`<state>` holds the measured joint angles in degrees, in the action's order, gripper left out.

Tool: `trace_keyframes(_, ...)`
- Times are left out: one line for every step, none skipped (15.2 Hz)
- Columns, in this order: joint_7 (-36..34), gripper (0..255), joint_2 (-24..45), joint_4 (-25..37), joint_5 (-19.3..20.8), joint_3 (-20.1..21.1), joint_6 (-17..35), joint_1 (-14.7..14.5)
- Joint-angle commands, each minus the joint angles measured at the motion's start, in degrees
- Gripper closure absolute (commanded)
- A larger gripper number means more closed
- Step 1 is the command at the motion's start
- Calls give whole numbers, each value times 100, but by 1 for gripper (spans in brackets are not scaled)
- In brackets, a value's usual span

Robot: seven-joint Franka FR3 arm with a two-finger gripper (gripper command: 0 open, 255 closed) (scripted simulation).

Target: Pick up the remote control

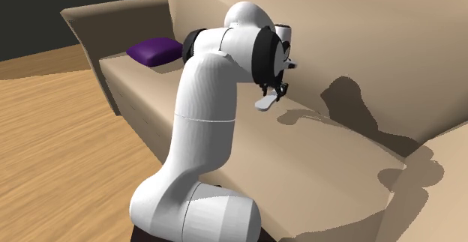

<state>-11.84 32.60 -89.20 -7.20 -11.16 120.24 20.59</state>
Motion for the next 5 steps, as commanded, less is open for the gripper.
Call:
trace_keyframes(-18, 255, -66, 62, 17, -8, -127, -9)
trace_keyframes(-23, 255, -98, 90, 24, -13, -187, -11)
trace_keyframes(-28, 255, -129, 121, 32, -17, -248, -12)
trace_keyframes(-28, 255, -135, 124, 33, -18, -257, -13)
trace_keyframes(-28, 255, -134, 125, 33, -18, -257, -13)
